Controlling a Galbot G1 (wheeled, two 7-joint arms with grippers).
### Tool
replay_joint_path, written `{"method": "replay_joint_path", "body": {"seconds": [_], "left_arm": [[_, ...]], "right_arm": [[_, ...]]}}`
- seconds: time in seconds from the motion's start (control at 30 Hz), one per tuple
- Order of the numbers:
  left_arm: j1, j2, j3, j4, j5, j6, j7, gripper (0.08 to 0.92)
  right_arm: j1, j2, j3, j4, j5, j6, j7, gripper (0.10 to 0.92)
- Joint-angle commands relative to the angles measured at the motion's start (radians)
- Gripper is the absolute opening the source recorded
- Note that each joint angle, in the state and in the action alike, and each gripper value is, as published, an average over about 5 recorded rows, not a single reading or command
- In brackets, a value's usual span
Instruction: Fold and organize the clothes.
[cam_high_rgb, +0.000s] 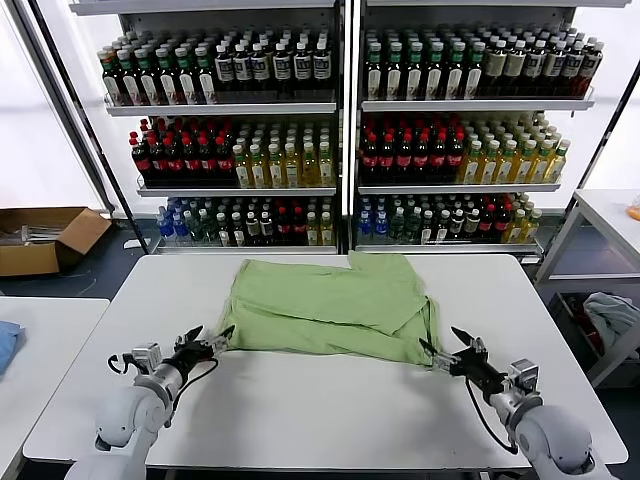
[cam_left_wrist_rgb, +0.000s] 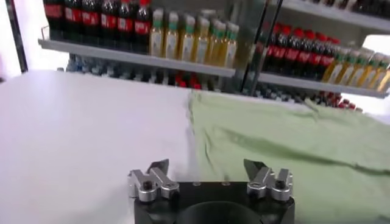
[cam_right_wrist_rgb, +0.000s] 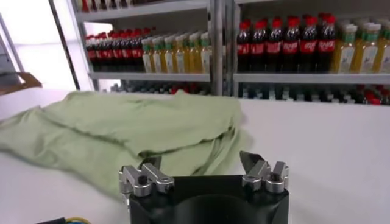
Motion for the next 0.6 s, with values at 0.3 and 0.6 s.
{"method": "replay_joint_path", "body": {"seconds": [0.3, 0.6], "left_arm": [[0.014, -0.010, 0.016, 0.027, 0.019, -0.004, 0.009, 0.629], [0.026, 0.021, 0.014, 0.024, 0.016, -0.015, 0.043, 0.369]], "right_arm": [[-0.041, 0.046, -0.036, 0.022, -0.023, -0.015, 0.023, 0.532], [-0.023, 0.038, -0.041, 0.004, 0.000, -0.016, 0.014, 0.272]]}}
